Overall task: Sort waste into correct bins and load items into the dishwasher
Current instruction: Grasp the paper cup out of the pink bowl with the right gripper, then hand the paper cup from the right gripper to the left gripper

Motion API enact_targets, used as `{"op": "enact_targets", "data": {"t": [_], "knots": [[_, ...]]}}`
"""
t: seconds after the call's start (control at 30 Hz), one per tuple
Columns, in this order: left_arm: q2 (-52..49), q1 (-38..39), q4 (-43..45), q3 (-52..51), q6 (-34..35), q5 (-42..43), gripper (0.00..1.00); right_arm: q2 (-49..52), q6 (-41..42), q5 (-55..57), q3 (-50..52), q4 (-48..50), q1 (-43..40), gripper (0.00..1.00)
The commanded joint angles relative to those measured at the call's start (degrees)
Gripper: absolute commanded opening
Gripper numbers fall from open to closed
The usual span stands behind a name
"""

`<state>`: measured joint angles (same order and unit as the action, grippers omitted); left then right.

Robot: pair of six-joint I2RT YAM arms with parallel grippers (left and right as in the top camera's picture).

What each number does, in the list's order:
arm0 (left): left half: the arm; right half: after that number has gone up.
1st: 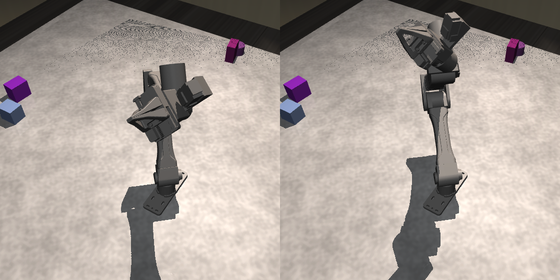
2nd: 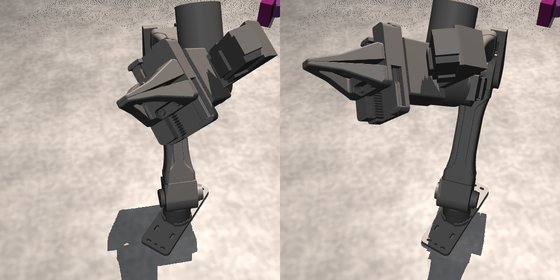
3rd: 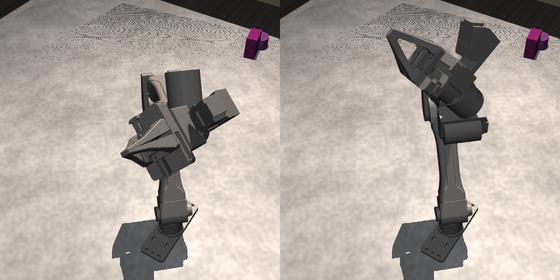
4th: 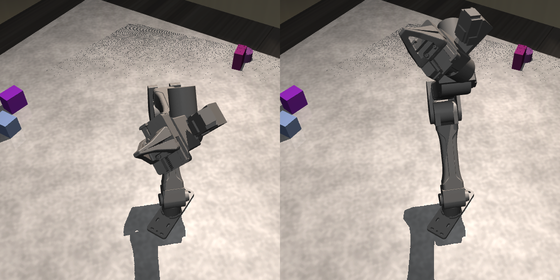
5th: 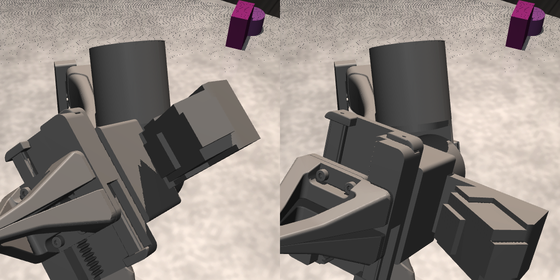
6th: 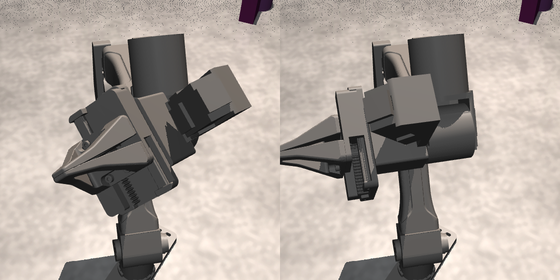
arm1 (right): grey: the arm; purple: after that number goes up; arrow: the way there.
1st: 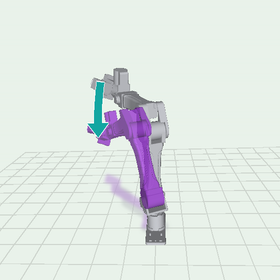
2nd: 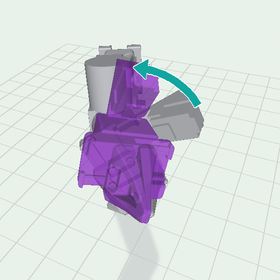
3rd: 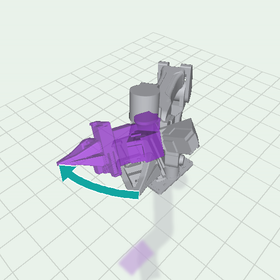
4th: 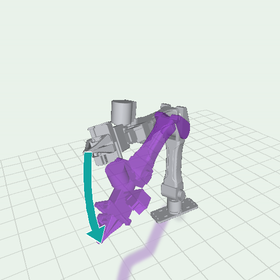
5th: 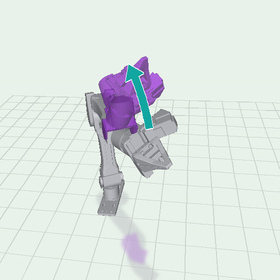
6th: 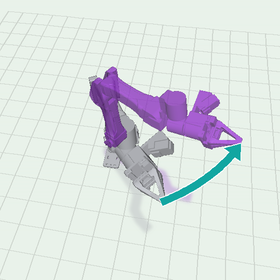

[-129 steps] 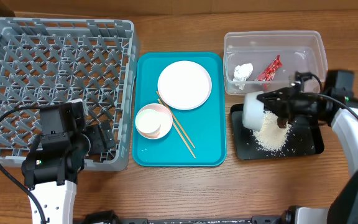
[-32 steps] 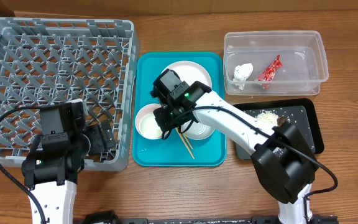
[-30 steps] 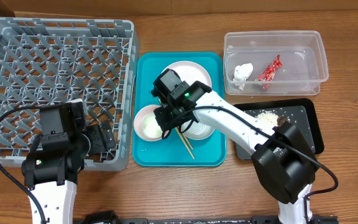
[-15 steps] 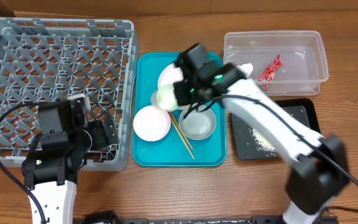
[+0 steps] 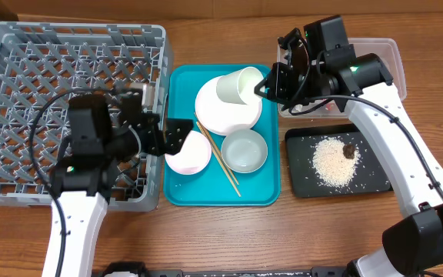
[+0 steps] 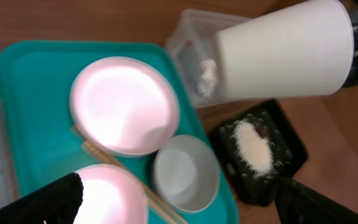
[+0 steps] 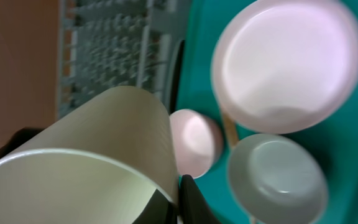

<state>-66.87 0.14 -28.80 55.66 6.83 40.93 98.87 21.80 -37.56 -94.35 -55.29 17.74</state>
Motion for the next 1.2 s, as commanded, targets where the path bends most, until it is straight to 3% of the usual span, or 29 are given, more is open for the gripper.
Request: {"op": "enact_targets", "data": {"t": [0.0,0.3,0.43,0.6,1.17], "knots": [[-2.3,1.3,4.5,1.2,-1.0,12.9,1.00,-0.4,0.3,-17.5,0.1,0.2,0.0,0.04],[-4.4,1.4,19.0,1.2,-1.0,28.0,1.00,-0.4,0.3,-34.4,0.1,0.3,0.2,0.04],[-4.4,1.4,22.9,1.2,-1.0,29.7,1.00,-0.4,0.3,-39.6,0.1,0.3,0.3,0.04],[-4.4,1.7,27.4,1.2,-1.0,34.1,1.00,-0.4,0.3,-39.7,0.1,0.3,1.0,0.04],[-4.4,3.0,37.0,1.2,1.2,34.3,1.00,-0.4,0.3,-38.4,0.1,-1.5,2.3,0.04]]}}
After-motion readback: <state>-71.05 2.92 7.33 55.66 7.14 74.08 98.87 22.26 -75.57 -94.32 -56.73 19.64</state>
